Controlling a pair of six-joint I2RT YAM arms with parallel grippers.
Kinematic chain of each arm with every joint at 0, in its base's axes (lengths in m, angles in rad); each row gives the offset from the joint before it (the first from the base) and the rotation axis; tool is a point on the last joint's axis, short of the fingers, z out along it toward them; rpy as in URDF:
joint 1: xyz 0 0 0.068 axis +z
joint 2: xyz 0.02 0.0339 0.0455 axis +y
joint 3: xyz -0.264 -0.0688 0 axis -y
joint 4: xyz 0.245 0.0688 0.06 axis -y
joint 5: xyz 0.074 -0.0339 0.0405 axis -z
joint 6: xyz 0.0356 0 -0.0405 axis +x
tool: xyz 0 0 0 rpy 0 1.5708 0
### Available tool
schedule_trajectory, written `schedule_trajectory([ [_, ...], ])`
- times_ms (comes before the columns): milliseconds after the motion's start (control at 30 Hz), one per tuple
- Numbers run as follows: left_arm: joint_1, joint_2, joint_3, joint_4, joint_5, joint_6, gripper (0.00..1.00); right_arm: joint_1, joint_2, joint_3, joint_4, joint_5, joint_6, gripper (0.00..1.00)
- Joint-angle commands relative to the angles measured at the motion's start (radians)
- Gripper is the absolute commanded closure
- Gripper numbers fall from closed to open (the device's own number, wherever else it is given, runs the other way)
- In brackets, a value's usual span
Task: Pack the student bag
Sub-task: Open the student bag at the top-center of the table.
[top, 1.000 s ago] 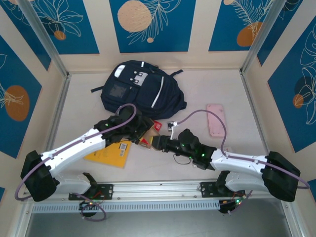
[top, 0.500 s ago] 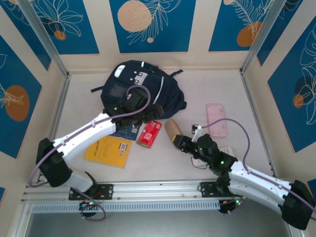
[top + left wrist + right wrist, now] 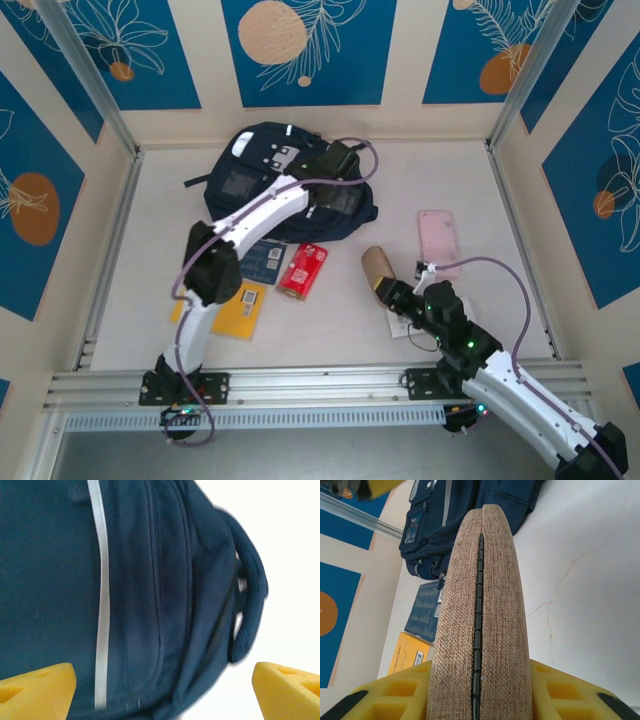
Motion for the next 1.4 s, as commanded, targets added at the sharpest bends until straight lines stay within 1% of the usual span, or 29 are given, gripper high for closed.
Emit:
schedule_trajectory([
  [0, 0.047, 0.176, 0.308, -0.211, -0.084, 0.055, 0.06, -0.040, -0.018, -0.005, -0.009, -0.088, -0.035, 0.70],
  [33, 0.052, 0.205, 0.346, -0.220, -0.099, 0.050, 0.00, -0.047, -0.019, -0.008, -0.007, -0.096, -0.038, 0.70],
  [100, 0.062, 0.224, 0.353, -0.194, -0.097, 0.042, 0.00, -0.062, -0.019, -0.011, -0.003, -0.113, -0.047, 0.70],
  [200, 0.086, 0.243, 0.346, -0.155, -0.022, 0.012, 0.00, -0.096, -0.019, -0.013, -0.002, -0.138, -0.067, 0.69],
  [300, 0.091, 0.273, 0.346, -0.124, 0.008, 0.010, 0.00, -0.139, -0.019, -0.017, 0.010, -0.172, -0.077, 0.68],
  [500, 0.091, 0.328, 0.346, -0.091, 0.039, 0.008, 0.09, -0.222, -0.017, -0.034, 0.035, -0.238, -0.069, 0.68],
  [567, 0.091, 0.347, 0.346, -0.086, 0.046, 0.009, 0.15, -0.245, -0.018, -0.038, 0.041, -0.259, -0.063, 0.68],
  [633, 0.091, 0.364, 0.346, -0.085, 0.056, 0.009, 0.23, -0.258, -0.017, -0.040, 0.044, -0.274, -0.055, 0.68],
  [700, 0.091, 0.372, 0.346, -0.089, 0.057, 0.008, 0.36, -0.269, -0.018, -0.041, 0.045, -0.286, -0.053, 0.68],
  [800, 0.094, 0.357, 0.346, -0.094, 0.060, -0.006, 0.62, -0.278, -0.018, -0.030, 0.045, -0.304, -0.055, 0.68],
  [933, 0.095, 0.320, 0.346, -0.097, 0.097, 0.003, 0.90, -0.280, -0.018, -0.013, 0.034, -0.312, -0.058, 0.68],
  [967, 0.094, 0.307, 0.346, -0.100, 0.104, 0.005, 0.96, -0.282, -0.020, -0.008, 0.030, -0.315, -0.057, 0.68],
  [1000, 0.096, 0.294, 0.343, -0.104, 0.109, 0.006, 1.00, -0.281, -0.019, -0.004, 0.029, -0.317, -0.056, 0.68],
  [1100, 0.097, 0.232, 0.327, -0.111, 0.130, 0.015, 1.00, -0.281, -0.021, 0.010, 0.023, -0.331, -0.049, 0.68],
  [1200, 0.099, 0.140, 0.275, -0.097, 0.183, 0.025, 1.00, -0.281, -0.025, 0.029, 0.010, -0.343, -0.055, 0.69],
  [1367, 0.099, -0.038, 0.169, -0.076, 0.194, 0.040, 1.00, -0.281, -0.033, 0.083, -0.034, -0.334, -0.083, 0.69],
])
